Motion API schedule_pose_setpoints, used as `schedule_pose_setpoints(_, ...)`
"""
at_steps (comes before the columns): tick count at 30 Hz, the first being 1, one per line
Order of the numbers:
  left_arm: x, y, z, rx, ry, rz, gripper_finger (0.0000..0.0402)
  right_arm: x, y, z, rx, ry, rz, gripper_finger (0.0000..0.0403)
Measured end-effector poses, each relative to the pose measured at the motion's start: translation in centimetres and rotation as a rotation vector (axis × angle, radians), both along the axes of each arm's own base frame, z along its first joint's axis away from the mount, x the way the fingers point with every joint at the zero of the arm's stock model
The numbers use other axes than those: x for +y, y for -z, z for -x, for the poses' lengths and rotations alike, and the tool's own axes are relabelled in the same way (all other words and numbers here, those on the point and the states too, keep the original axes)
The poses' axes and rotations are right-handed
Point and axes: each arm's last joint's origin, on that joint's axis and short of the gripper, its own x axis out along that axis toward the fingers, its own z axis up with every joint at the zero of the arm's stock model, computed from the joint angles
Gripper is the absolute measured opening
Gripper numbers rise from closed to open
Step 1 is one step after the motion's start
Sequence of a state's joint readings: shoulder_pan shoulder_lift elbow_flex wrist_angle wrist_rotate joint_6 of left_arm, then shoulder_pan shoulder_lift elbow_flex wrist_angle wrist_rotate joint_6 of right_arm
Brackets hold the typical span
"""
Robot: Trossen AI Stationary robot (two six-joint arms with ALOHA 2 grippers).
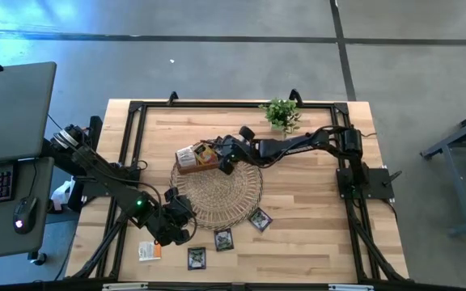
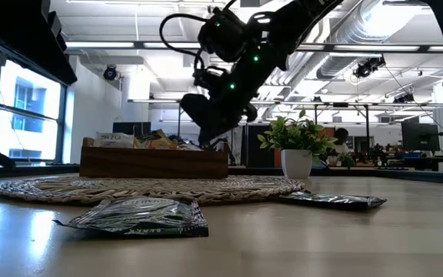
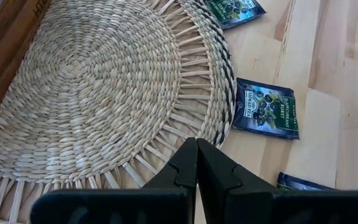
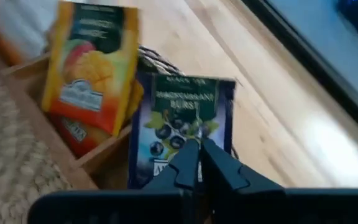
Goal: Pick & Place Tea
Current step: Put the violet tea packet into the right compartment of the wooden organizer
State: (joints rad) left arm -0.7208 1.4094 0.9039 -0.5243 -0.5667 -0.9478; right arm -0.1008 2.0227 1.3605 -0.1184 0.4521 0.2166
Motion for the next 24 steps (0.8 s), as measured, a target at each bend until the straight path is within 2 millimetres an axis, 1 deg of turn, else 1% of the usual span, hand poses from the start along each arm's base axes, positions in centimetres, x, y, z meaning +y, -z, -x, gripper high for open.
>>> schedule_pose_setpoints(2,0.0,0.0,0.0,0.0,0.0,0.0,0.0003,-0.2,-0.6,0.0,0.018,-0.061,0.05,0.0009)
schedule_pose_setpoints(4,0.0,0.0,0.0,0.0,0.0,0.0,0.0003,-0.8,-1.7,-0.4,0.0,-0.076,0.068,0.0003)
schedule_pose_setpoints(7,0.0,0.0,0.0,-0.001,0.0,0.001,0.0003,-2.2,-3.5,-1.1,-0.074,-0.084,0.02,0.0004)
schedule_pose_setpoints(10,0.0,0.0,0.0,-0.001,0.0,0.001,0.0003,-3.5,-4.6,-1.6,-0.134,-0.096,-0.025,0.0002)
schedule_pose_setpoints(15,0.0,0.0,0.0,-0.002,0.0,0.001,0.0003,-4.1,-4.4,-1.4,-0.128,-0.078,-0.042,0.0001)
schedule_pose_setpoints(18,0.0,0.0,-0.1,-0.006,-0.001,0.004,0.0003,-4.2,-4.0,-1.8,-0.153,-0.075,-0.039,0.0001)
schedule_pose_setpoints(24,0.0,-0.1,-0.1,-0.013,-0.005,-0.001,0.0003,-4.8,-2.0,-2.5,-0.161,-0.082,-0.059,0.0001)
